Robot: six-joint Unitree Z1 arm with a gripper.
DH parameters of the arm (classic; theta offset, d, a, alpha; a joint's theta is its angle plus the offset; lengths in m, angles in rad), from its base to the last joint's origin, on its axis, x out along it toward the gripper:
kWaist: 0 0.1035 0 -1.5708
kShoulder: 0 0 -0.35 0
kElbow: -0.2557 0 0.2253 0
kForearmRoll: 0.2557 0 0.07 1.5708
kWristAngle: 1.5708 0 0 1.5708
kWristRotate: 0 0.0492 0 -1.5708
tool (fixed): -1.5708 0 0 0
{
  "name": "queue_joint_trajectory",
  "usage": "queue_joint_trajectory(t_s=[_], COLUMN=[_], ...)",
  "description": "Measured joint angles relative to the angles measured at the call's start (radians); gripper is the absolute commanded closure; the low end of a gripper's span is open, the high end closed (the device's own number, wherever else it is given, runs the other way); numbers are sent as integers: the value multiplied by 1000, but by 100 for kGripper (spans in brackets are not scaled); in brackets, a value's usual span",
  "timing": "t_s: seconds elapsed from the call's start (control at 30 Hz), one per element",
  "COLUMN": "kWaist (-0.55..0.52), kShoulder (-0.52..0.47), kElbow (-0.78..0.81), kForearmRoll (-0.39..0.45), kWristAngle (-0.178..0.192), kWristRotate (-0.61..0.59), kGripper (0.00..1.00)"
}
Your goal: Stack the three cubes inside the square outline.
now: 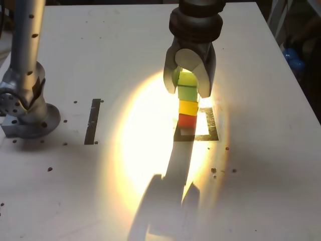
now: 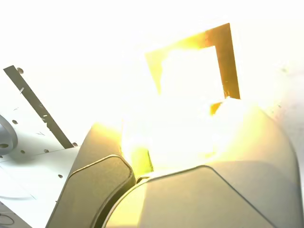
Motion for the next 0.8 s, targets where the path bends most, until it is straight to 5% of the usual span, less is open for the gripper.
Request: queue_joint_trajectory(t_s=[0.23, 0.8], kWaist=[9, 18], kShoulder=[13, 11], kElbow=[0, 0], kForearmRoll=[6, 2], kWristAngle=[-11, 11], kWristRotate=[13, 20], kGripper=[20, 6])
